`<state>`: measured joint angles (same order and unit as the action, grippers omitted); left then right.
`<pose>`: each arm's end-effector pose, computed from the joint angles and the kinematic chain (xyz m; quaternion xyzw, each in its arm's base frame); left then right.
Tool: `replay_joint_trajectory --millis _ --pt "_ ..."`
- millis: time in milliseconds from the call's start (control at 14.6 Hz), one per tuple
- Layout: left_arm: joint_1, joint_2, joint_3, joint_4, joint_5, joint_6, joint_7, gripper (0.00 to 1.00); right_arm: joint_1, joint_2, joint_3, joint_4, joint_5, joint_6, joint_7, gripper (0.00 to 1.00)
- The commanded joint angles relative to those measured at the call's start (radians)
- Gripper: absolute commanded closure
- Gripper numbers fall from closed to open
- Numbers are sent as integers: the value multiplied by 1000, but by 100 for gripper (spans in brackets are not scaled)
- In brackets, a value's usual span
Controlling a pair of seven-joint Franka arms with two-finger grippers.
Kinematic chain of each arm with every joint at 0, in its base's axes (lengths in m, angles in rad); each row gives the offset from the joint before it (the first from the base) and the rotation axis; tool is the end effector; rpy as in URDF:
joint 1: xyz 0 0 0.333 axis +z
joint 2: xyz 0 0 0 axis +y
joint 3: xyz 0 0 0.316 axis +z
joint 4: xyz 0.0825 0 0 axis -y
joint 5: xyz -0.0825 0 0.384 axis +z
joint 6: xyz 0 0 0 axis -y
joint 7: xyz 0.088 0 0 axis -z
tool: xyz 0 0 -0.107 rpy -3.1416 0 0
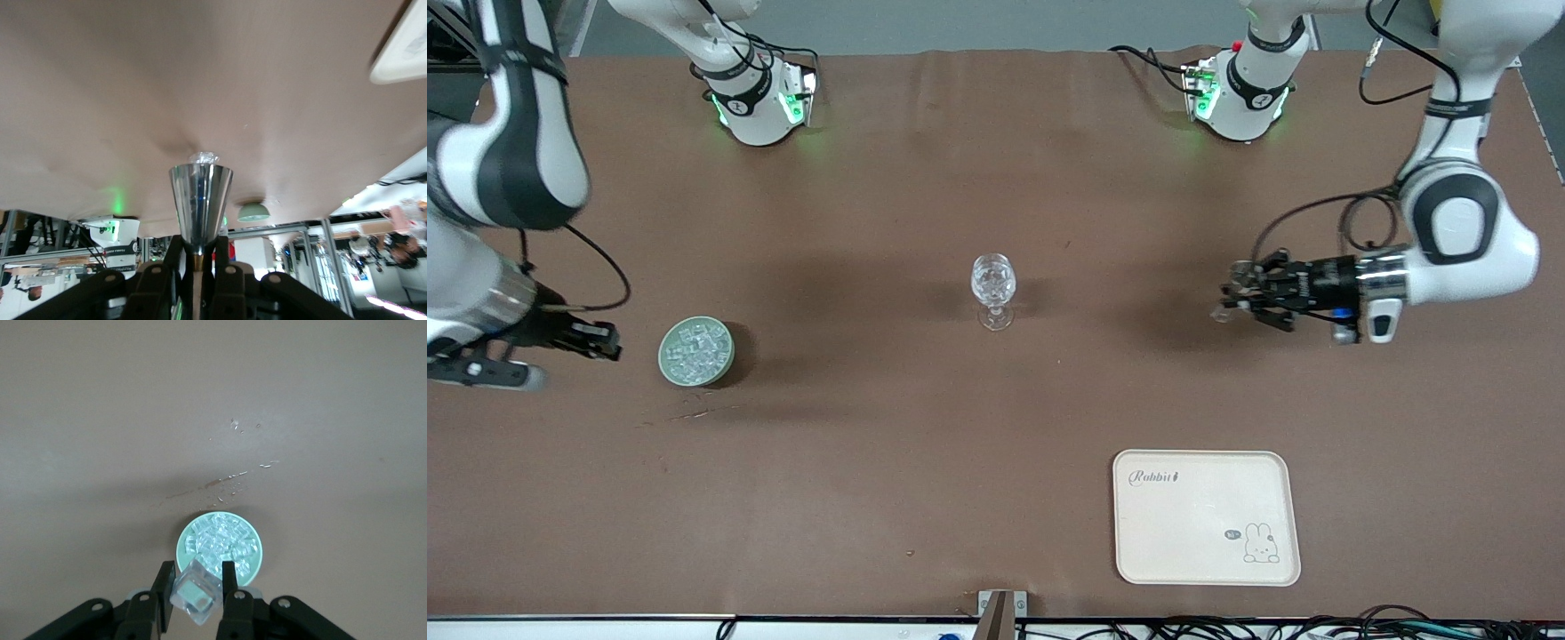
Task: Pour wine and add ice with both arms
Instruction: 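Carry the jigger with the left gripper over the wine glass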
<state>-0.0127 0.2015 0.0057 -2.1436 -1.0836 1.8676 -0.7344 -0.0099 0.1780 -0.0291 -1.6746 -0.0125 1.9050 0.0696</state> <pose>0.5333 -0.0714 0.3101 0.6846 0.5422 -0.3492 0.3395 0.6220 -0.0240 0.4997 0.9983 -0.0521 0.0264 0.0081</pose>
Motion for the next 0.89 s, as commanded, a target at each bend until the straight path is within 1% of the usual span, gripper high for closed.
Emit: replay_joint_trajectory --millis 0,206,343,480,548,685,754,823 --pt "14 -46 -155 -24 14 102 -108 100 -12 3 0 174 11 -174 1 100" --pt "19 -53 -317 -13 14 212 -213 100 -16 -9 -11 277 6 -318 -8 100" --pt "20 -47 -393 1 14 267 -282 100 -16 -31 -28 311 6 -375 -33 100" --pt "19 -36 -446 8 14 329 -341 100 -18 -60 -35 317 8 -406 -50 100" --pt "17 -27 -472 11 16 361 -365 100 -18 -69 -49 313 11 -408 -53 100" --pt "14 -1 -507 36 22 404 -396 100 -15 -69 -51 312 12 -406 -53 100" --pt "10 15 -519 53 55 426 -420 100 -13 -69 -51 309 12 -406 -53 100" --pt "7 38 -539 74 118 450 -483 100 -13 -69 -49 309 12 -408 -51 100"
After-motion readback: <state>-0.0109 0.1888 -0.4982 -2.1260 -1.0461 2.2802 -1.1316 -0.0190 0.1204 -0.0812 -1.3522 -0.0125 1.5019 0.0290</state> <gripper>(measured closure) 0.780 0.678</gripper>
